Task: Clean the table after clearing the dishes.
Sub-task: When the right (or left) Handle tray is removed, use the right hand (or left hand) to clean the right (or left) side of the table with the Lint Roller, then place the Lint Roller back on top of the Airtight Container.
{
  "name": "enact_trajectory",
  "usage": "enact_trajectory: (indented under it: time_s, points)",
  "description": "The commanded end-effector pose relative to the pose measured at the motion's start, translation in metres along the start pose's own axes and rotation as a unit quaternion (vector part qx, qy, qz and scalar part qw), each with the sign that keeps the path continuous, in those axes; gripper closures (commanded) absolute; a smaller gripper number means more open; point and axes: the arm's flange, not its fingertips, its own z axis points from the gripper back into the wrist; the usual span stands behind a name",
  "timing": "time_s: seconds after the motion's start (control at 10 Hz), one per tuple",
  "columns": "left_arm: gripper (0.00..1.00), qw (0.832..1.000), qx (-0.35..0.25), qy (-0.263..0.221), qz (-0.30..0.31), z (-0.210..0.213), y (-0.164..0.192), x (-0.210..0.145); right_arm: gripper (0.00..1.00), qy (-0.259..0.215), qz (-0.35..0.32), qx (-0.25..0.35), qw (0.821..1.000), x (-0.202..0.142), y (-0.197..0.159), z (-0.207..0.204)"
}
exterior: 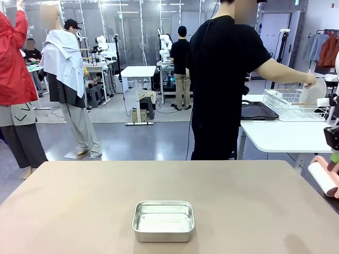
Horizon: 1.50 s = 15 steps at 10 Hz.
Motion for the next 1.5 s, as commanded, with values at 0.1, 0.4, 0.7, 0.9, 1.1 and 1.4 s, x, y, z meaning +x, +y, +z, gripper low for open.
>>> enact_trajectory:
  time_s: [0.1,0.4,0.7,0.9,1.1,1.4]
  points:
    - [0.0,1.0,0.001,0.007,0.006,0.0037,-0.0015,0.0005,0.77,0.001,-0.006,0.001,1.0,0.0044,-0.0031,0.0009]
    - [0.0,1.0,0.001,0.007,0.006,0.0037,-0.0015,0.0005,0.77,0.001,-0.006,0.001,1.0,0.0044,-0.0031,0.0009]
    - [0.0,1.0,0.001,0.007,0.006,0.0037,-0.0015,0.0005,0.77,0.001,-0.006,0.001,1.0,0.0044,-0.0031,0.0009]
    - [0.0,1.0,0.001,0.007,0.006,0.0037,-0.0015,0.0005,0.77,0.001,-0.006,0.001,1.0,0.0044,-0.0031,0.0009]
    - [0.0,1.0,0.001,0.007,0.006,0.0037,-0.0015,0.0005,0.77,0.001,-0.006,0.001,1.0,0.0044,-0.0031,0.0009]
    - [0.0,1.0,0.001,0.007,0.006,0.0037,-0.0015,0.0005,0.77,0.001,-0.006,0.001,1.0,0.0044,-0.0031,0.0009]
